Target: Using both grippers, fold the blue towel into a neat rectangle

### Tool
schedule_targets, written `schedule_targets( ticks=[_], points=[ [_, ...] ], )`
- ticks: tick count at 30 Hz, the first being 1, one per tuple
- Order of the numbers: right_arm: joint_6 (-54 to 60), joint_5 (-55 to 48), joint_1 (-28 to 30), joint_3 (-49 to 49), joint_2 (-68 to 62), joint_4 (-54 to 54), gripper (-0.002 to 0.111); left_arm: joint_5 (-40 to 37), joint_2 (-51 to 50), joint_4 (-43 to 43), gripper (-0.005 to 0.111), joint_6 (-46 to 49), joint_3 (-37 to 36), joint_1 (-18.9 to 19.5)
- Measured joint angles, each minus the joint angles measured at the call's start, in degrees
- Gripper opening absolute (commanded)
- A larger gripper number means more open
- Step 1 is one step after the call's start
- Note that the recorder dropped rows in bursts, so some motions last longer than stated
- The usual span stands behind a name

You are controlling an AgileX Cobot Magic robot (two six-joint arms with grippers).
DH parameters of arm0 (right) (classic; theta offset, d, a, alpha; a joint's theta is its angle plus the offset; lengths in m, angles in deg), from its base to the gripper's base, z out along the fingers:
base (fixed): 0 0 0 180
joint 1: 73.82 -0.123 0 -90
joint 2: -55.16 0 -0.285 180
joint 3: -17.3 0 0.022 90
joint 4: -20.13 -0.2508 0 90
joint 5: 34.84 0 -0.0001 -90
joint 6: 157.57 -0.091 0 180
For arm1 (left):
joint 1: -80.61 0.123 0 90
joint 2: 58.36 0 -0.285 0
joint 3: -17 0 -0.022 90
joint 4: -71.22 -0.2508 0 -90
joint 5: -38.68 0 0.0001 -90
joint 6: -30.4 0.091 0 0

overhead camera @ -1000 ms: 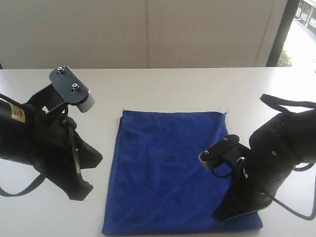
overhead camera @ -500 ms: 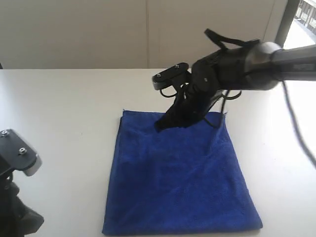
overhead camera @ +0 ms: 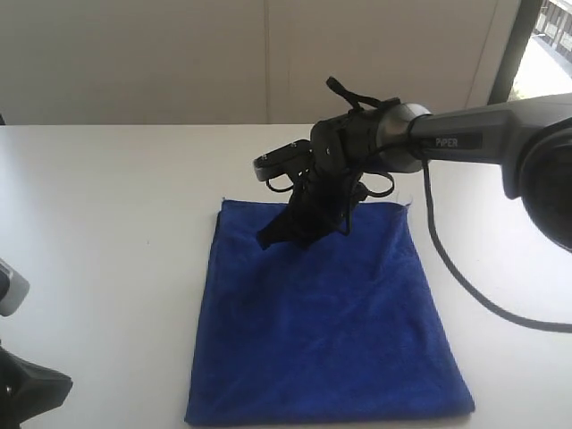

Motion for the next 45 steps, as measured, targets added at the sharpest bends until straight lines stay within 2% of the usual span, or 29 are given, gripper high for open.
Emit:
schedule_targets(
  ticks=[13, 19, 22, 25, 30, 34, 37, 42, 45],
  points=[
    [2.0, 0.1, -1.4, -2.1, -1.2, -1.2, 0.000, 0.0, 0.0, 0.0, 0.000, 0.0, 0.0, 0.0],
    [0.5, -0.8, -1.8, -2.1, -0.7, 3.7, 0.000, 1.2, 0.0, 0.0, 0.000, 0.0, 0.0, 0.0],
    [-2.0, -1.3, -1.8, -2.1, 1.9, 7.9, 0.000, 4.6, 0.0, 0.0, 0.000, -1.3, 0.0, 0.0],
    [-3.2, -2.1, -1.7, -2.1, 6.3, 10.8, 0.000, 11.4, -1.3, 0.0, 0.000, -4.7, 0.0, 0.0],
    [-3.5, -3.2, -0.7, 1.5, 16.3, 12.2, 0.000, 20.4, -8.9, 0.1, 0.000, -6.5, 2.5, 1.2],
    [-5.0, -2.8, -0.3, 11.8, 27.3, 12.8, 0.000, 21.6, -20.8, 0.2, 0.000, -6.7, 10.3, 6.4],
    [-6.8, -2.1, -0.2, 22.6, 36.6, 12.6, 0.000, 19.8, -30.3, 0.2, 0.000, -4.7, 20.0, 10.6],
    [-10.2, 0.9, -0.2, 40.7, 51.4, 11.5, 0.000, 8.8, -46.3, 1.7, 0.000, 3.8, 38.8, 15.0],
    [-13.6, 5.3, -0.2, 50.3, 59.2, 11.3, 0.000, 0.5, -55.4, 10.6, 0.000, 16.2, 49.4, 16.3]
  ],
)
